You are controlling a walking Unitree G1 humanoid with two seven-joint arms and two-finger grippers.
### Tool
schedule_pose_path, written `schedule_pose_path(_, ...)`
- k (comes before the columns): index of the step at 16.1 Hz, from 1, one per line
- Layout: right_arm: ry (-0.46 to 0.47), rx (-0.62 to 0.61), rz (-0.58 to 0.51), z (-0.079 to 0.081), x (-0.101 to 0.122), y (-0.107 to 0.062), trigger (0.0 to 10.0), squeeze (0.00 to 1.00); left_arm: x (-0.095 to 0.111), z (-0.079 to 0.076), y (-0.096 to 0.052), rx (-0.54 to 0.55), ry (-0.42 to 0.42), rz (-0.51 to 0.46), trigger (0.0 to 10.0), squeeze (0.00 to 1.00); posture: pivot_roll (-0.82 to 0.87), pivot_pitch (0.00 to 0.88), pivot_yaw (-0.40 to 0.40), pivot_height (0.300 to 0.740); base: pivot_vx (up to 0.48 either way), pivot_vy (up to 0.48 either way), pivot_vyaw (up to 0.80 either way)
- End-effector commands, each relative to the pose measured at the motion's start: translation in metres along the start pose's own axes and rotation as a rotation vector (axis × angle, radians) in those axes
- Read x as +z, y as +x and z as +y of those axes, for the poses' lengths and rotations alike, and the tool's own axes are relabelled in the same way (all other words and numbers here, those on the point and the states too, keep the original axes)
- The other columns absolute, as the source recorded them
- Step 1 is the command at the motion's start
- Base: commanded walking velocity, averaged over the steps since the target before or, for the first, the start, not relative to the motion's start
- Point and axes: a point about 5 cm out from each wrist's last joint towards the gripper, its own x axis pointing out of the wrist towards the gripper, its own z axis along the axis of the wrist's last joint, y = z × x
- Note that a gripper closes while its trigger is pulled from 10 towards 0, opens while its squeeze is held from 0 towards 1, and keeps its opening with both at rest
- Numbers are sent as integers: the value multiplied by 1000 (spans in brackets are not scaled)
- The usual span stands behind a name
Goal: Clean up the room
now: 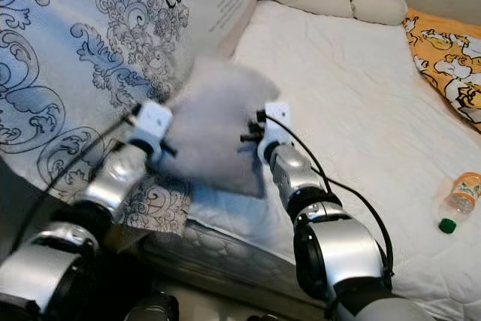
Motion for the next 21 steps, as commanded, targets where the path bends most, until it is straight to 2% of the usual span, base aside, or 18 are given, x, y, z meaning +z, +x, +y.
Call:
schedule_pose_path(1, -6, -118, 1, -23, 2, -4, 10000, 0, -7, 8, -2, 64, 5, 27, 10000, 0, 209, 53, -101, 740, 0, 0, 0)
schedule_pose_path(3, -6, -136, 11, -25, 0, -5, 10000, 0, -10, 2, -3, 50, 1, 39, 10000, 0, 201, 54, -99, 740, 0, 0, 0)
schedule_pose_path(4, 15, -126, 11, -26, 0, -5, 10000, 94, -8, 4, -1, 52, -35, 47, 10000, 1000, 201, 57, -100, 740, 0, 0, 0)
schedule_pose_path(5, 13, -128, 12, -26, 0, -5, 10000, 94, -8, 6, 0, 63, -35, 50, 10000, 1000, 201, 57, -100, 740, 0, 0, 0)
schedule_pose_path(6, 41, -119, 10, -26, -1, -6, 10000, 1000, -9, 9, 1, 71, -48, 64, 10000, 1000, 199, 55, -99, 740, 0, 0, 0)
schedule_pose_path(11, 126, -64, -23, -17, -7, -6, 10000, 1000, -24, 34, -5, 124, 29, 120, 10000, 1000, 175, 20, -88, 740, 0, 0, 0)
schedule_pose_path(14, 206, -20, -58, -13, -15, -9, 10000, 1000, -22, 48, -5, 161, 46, 114, 10000, 1000, 147, 0, -81, 740, 0, 0, 0)
schedule_pose_path(16, 260, -11, -91, -15, -21, -12, 10000, 1000, -13, 54, -2, 170, 10, 71, 10000, 1000, 137, 0, -77, 740, 0, 0, 0)
schedule_pose_path(17, 272, -11, -99, -16, -22, -13, 10000, 1000, -10, 54, -1, 167, -4, 60, 10000, 933, 137, 0, -77, 740, 0, 0, 0)
schedule_pose_path(18, 298, -9, -127, -20, -22, -16, 10000, 1000, -4, 54, 1, 128, -70, 23, 10000, 0, 125, 0, -70, 740, 0, 0, 0)
schedule_pose_path(20, 317, 20, -187, -28, -22, -22, 10000, 1000, 11, 47, 4, -18, -222, -64, 10000, 0, 105, 0, -56, 740, 0, 0, 0)
schedule_pose_path(21, 294, 60, -219, -34, -21, -30, 10000, 1000, 21, 36, 5, -177, -300, -118, 10000, 0, 99, 0, -49, 740, 0, 0, 0)
